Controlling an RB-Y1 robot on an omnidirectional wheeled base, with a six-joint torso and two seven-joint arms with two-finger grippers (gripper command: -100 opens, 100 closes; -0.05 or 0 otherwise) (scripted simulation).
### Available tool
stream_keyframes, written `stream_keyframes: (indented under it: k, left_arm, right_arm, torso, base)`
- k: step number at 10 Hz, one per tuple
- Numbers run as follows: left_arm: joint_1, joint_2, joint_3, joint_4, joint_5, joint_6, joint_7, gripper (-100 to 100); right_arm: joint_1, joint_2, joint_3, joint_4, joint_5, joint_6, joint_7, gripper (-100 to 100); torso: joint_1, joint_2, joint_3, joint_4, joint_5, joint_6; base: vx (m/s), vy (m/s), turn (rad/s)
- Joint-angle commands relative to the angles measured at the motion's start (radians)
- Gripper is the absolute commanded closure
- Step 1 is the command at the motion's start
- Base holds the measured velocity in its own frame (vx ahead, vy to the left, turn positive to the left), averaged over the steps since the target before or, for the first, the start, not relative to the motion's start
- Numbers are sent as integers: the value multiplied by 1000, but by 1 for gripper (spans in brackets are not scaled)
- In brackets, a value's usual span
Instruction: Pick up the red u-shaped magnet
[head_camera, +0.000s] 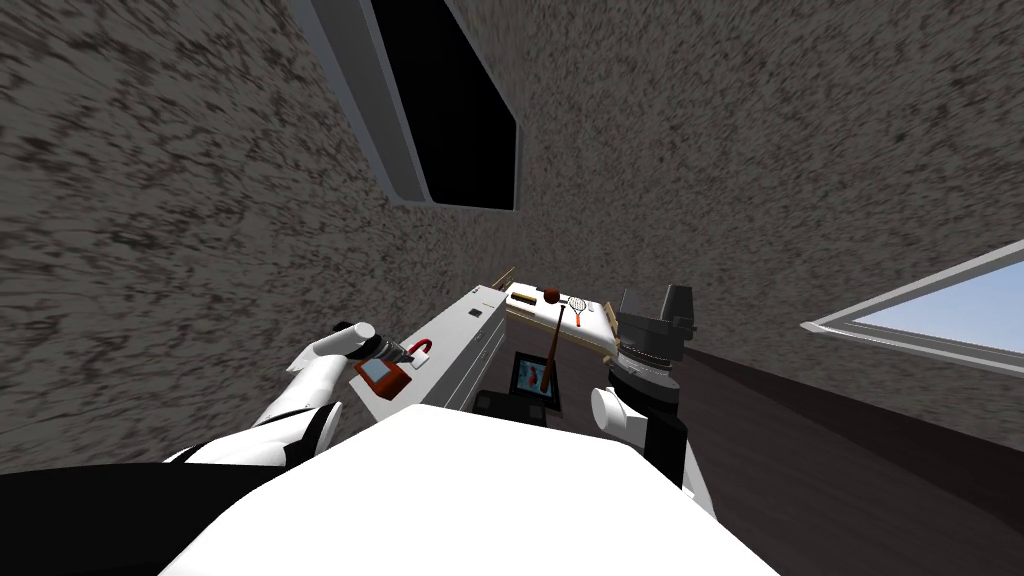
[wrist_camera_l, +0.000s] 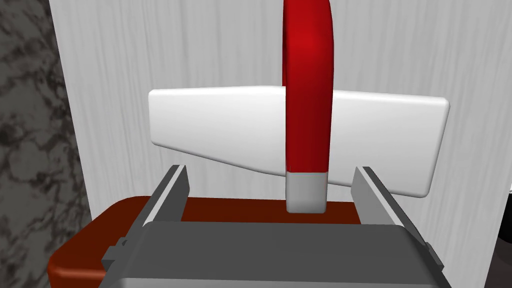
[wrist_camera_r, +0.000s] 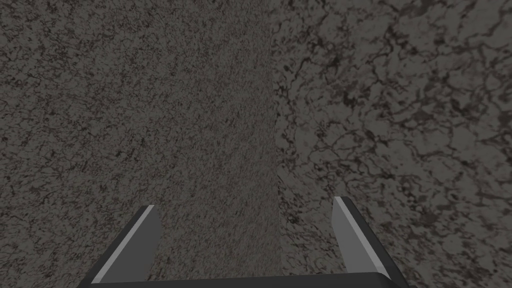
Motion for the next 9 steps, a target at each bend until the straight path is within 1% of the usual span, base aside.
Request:
stream_keyframes:
  k: [1, 6, 7, 9]
  left_arm:
    - [-1, 0, 0, 1, 0, 0, 0, -100]
    - [-1, 0, 0, 1, 0, 0, 0, -100]
    - [-3, -19, -8, 23, -10, -32, -9, -100]
    - [-6, -38, -17, 46, -20, -65, -18, -100]
  right_arm:
    - [0, 0, 0, 0, 0, 0, 0, 0]
    - [0, 0, 0, 0, 0, 0, 0, 0]
    - [0, 0, 0, 0, 0, 0, 0, 0]
    - [0, 0, 0, 0, 0, 0, 0, 0]
  torso:
    - [0, 0, 0, 0, 0, 0]
    - [0, 0, 0, 0, 0, 0]
    - [0, 0, 0, 0, 0, 0]
    - [1, 0, 0, 0, 0, 0]
  base:
    - [5, 5, -15]
    - [1, 0, -2]
    - [1, 9, -21]
    - [12, 16, -34]
